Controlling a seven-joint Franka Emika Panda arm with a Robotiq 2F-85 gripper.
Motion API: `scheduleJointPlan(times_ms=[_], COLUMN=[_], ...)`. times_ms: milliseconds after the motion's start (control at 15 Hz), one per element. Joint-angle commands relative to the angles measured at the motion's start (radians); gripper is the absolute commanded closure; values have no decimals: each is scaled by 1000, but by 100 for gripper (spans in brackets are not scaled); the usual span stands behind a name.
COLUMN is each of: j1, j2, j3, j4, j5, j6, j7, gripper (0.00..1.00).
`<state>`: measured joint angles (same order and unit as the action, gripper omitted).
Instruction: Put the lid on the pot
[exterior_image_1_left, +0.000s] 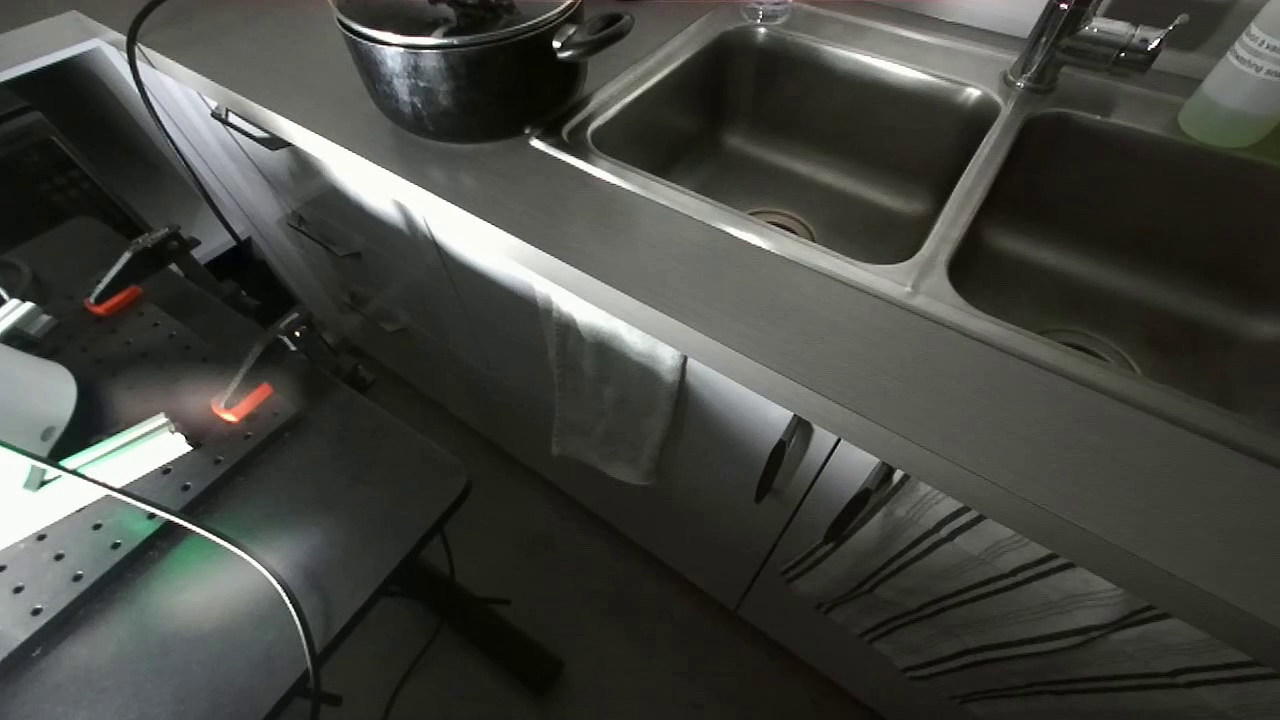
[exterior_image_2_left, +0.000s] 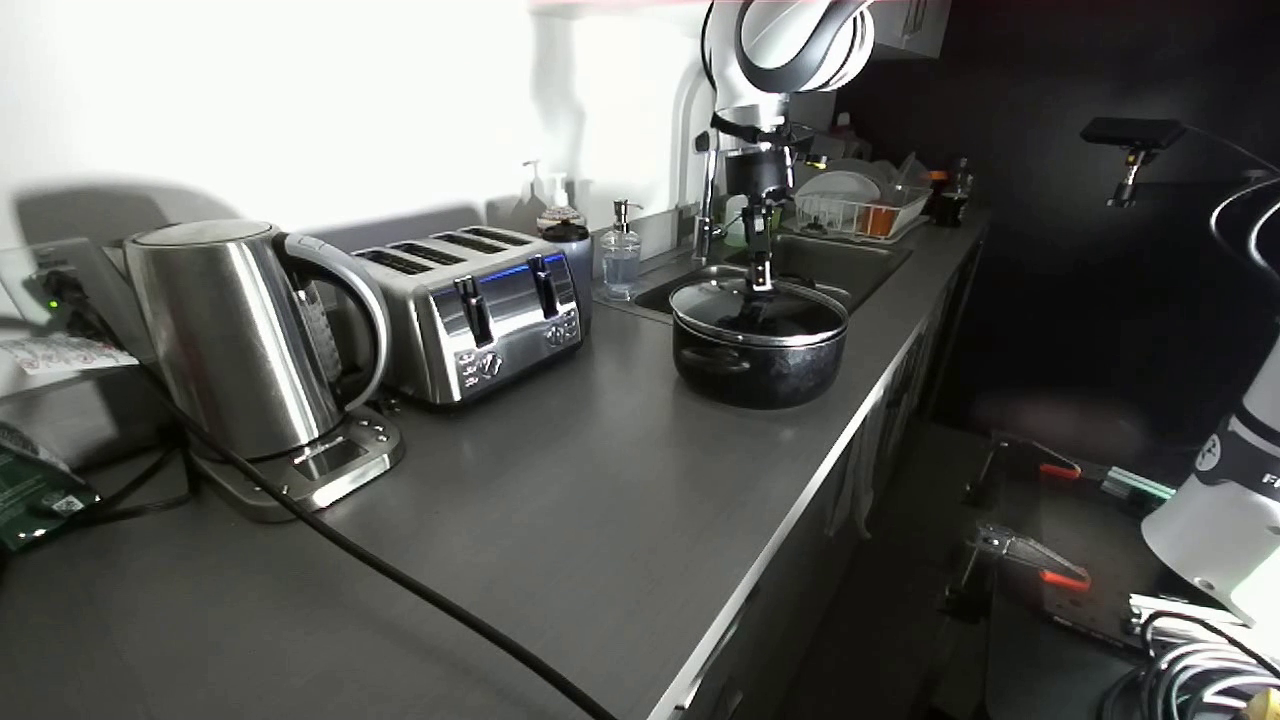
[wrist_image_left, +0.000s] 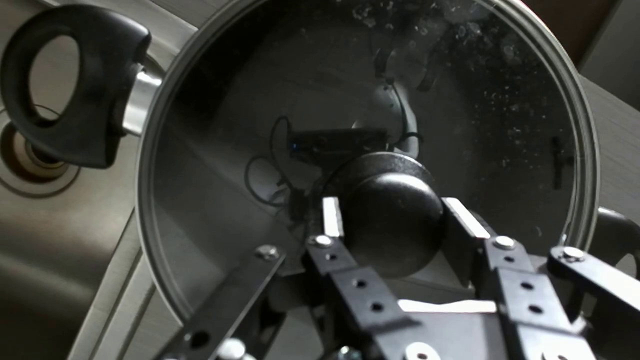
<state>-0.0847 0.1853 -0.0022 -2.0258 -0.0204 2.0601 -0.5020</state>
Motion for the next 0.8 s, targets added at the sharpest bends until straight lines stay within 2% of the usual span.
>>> scheduleJointPlan(times_ms=[0,733], j1=[-9,-3], j2=[-17,-14], j3=[-6,-2], j4=[16,10], j5=[26,16], j6=[-33,-27], j7=[4,13], gripper=[74,74])
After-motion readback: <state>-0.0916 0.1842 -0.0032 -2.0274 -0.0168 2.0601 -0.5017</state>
